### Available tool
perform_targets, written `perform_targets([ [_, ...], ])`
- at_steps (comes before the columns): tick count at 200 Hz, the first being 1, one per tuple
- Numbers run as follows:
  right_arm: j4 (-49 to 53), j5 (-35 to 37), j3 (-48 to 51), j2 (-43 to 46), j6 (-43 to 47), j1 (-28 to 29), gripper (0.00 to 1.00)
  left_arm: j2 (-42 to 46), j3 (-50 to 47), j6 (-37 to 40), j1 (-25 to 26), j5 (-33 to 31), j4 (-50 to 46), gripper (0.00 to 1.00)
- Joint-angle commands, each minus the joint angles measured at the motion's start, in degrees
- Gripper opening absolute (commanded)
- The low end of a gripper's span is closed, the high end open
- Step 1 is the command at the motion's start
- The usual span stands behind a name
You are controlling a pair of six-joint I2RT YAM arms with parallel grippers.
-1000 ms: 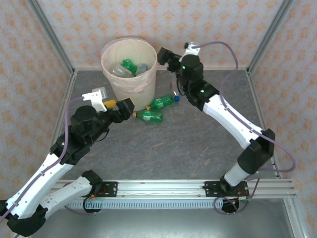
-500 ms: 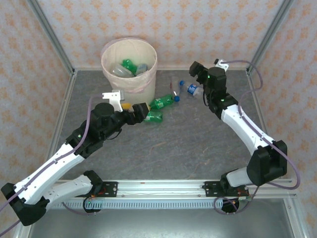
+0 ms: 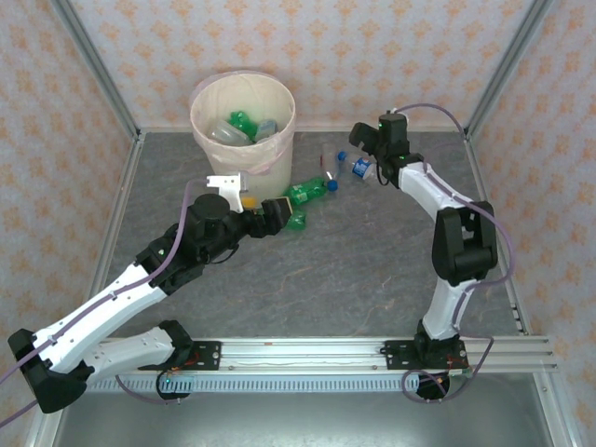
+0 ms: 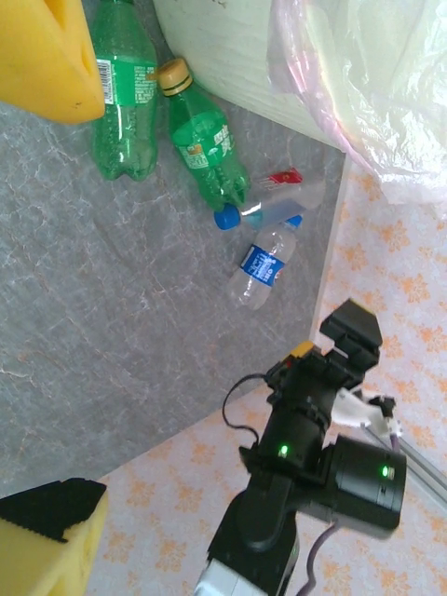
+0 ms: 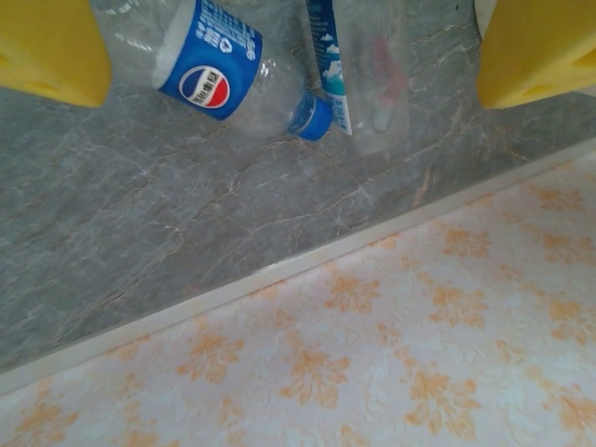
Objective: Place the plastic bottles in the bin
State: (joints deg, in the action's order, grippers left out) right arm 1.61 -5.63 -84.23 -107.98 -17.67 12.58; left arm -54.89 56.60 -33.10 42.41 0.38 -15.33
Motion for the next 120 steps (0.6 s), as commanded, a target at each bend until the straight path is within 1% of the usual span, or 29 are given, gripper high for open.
perform_targets([
  [1,3.93,-1.99,-5.99,-3.75,2.29,-0.35,1.0,0.03,1.9,0.6,0.63,-1.68,0.5,0.99],
  [23,7.8,-2.89,-11.94,-9.22,3.46,-0.49,1.0,0.61,1.55,0.52,0.67,-1.96,0.4,0.99],
  [46,10.56,-2.82,-15.77,-13.36,4.8,-0.48,1.0,1.13,1.37,0.58,0.7,-2.49,-0.12,0.99],
  [91,13.97,-4.74,-19.91,-18.86,6.29,-1.03,1.0,2.37,0.96,0.45,0.65,-3.02,-1.4,0.99],
  [120,14.69,-5.2,-19.56,-19.85,6.82,-0.98,1.0,3.4,0.33,0.45,0.71,-3.63,-1.54,0.99],
])
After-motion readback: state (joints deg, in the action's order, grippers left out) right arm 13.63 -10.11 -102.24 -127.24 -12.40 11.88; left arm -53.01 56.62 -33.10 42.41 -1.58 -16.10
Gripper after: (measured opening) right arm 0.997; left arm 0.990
